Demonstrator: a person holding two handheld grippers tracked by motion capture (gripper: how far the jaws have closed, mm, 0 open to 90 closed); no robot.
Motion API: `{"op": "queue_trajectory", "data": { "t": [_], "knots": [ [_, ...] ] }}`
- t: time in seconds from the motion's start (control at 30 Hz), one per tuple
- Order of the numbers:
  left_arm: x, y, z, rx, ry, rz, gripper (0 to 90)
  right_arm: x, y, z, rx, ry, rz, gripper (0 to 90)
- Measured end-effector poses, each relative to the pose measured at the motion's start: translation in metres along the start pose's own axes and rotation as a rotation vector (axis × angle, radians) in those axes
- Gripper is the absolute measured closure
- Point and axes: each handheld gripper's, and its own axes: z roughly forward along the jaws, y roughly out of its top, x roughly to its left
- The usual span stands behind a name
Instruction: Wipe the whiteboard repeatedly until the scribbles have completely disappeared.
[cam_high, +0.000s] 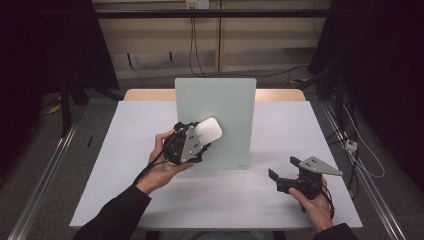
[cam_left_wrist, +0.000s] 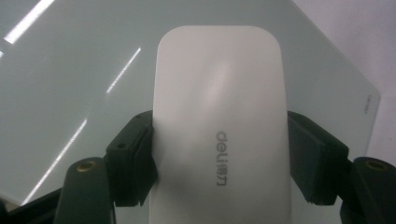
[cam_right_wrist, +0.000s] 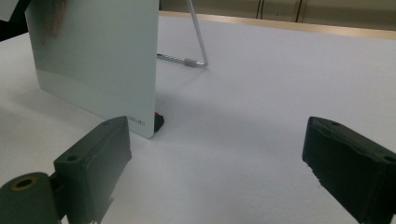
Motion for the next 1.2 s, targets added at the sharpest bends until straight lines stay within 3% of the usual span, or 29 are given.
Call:
{"op": "queue_trajectory", "data": {
  "t": [0.23,0.47,0.63,0.73,0.83,1.07,1.2],
  "knots": [
    [-0.010,-0.004,0.003,0.022,-0.038,0.018,31.1,0.000,0.000,0.000,0.000,0.001,0.000,7.8],
    [-0.001,0.001,0.002,0.015,-0.044,-0.010,31.1,0.000,0.000,0.000,0.000,0.001,0.001,7.8],
    [0.014,0.012,-0.001,0.003,-0.017,-0.013,31.1,0.000,0.000,0.000,0.001,0.002,0.000,7.8],
    [0.026,0.017,-0.003,-0.019,0.009,-0.035,31.1,0.000,0.000,0.000,0.000,0.002,-0.001,7.8],
    [0.031,0.020,-0.005,-0.021,0.048,-0.031,31.1,0.000,0.000,0.000,0.001,0.003,0.000,7.8],
    [0.018,0.012,-0.003,-0.005,0.044,0.023,31.1,0.000,0.000,0.000,0.000,0.003,0.000,7.8],
    [0.008,0.004,-0.002,0.005,0.013,0.021,31.1,0.000,0.000,0.000,0.001,0.002,0.000,7.8]
  ]
}}
